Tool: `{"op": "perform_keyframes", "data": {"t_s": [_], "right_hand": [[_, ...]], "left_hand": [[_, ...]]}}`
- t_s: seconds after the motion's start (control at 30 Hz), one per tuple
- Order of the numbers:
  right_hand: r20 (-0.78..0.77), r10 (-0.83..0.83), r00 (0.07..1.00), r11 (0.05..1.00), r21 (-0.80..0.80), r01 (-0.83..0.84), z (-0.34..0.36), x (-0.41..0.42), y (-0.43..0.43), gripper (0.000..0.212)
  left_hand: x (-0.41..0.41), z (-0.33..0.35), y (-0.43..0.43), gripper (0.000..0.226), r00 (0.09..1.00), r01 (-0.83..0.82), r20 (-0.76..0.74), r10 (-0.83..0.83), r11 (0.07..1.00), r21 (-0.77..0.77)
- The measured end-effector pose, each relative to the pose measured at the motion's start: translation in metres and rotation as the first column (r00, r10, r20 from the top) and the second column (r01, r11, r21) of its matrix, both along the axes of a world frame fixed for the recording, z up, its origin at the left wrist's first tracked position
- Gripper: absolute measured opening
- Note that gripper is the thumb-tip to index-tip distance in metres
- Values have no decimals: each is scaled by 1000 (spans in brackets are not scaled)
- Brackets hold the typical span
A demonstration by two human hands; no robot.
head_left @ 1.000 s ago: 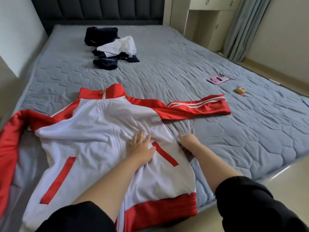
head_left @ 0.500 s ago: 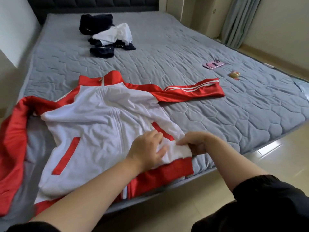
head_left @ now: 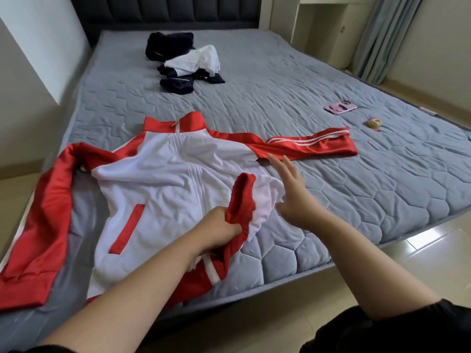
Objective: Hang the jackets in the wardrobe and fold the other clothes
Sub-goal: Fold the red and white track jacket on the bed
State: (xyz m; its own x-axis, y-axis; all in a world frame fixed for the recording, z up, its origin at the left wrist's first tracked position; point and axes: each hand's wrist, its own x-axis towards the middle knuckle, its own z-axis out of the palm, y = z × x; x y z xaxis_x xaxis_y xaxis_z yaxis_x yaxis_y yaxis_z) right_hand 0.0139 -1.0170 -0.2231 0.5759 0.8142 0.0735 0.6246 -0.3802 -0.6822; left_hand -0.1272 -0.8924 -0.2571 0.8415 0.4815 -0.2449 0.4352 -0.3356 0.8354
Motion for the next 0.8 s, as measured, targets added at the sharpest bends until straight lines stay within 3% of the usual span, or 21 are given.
{"op": "perform_keyframes", "data": {"t_s": [0.03, 0.07, 0.17, 0.27, 0.37, 0.43, 0.5, 0.53, 0.6, 0.67, 0.73, 0.8], "right_hand": [[222, 90, 971, 995, -53, -80, 1, -5, 3, 98], [348, 162, 924, 986, -92, -138, 0, -11, 7, 100], [516, 274, 811, 962, -143, -233, -1, -20, 18, 76], [540, 354, 763, 933, -264, -245, 4, -19, 22, 24], [527, 272, 805, 919, -392, -54, 12, -9, 15, 11], [539, 183, 822, 839, -521, 154, 18, -1, 5, 15], [506, 229, 832, 701, -679, 220, 14, 2, -1, 21], [478, 281, 833, 663, -723, 192, 11, 0, -1, 23], [472, 400, 785, 704, -707, 67, 1, -12, 5, 30], [552, 509, 660, 777, -625, -77, -5, -30, 15, 31], [588, 587, 556, 777, -603, -182, -9, -47, 26, 27], [565, 618, 547, 754, -623, -208, -13, -55, 33, 19]], "left_hand": [[-1, 2, 4, 25, 999, 44, -29, -44, 999, 12], [-2, 2, 6, 26, 993, 100, -60, -98, 995, 29], [-1, -1, 4, 21, 971, 220, -120, -208, 971, 97], [-2, -1, -1, 24, 963, 247, -146, -228, 961, 126], [-8, 5, -5, 5, 969, 240, -92, -229, 961, 134], [-16, 7, -5, 43, 966, 260, -85, -246, 910, 322], [-25, 5, -5, 56, 964, 224, -37, -265, 725, 652], [-31, 5, -5, 53, 960, 190, -8, -279, 634, 750], [-42, 1, -1, 37, 958, 157, 5, -287, 540, 827], [-52, -1, 7, 27, 969, 171, -35, -243, 564, 808], [-61, -2, 17, 33, 959, 279, -188, -213, 582, 764], [-70, -3, 21, 43, 916, 400, -323, -237, 564, 722]]}}
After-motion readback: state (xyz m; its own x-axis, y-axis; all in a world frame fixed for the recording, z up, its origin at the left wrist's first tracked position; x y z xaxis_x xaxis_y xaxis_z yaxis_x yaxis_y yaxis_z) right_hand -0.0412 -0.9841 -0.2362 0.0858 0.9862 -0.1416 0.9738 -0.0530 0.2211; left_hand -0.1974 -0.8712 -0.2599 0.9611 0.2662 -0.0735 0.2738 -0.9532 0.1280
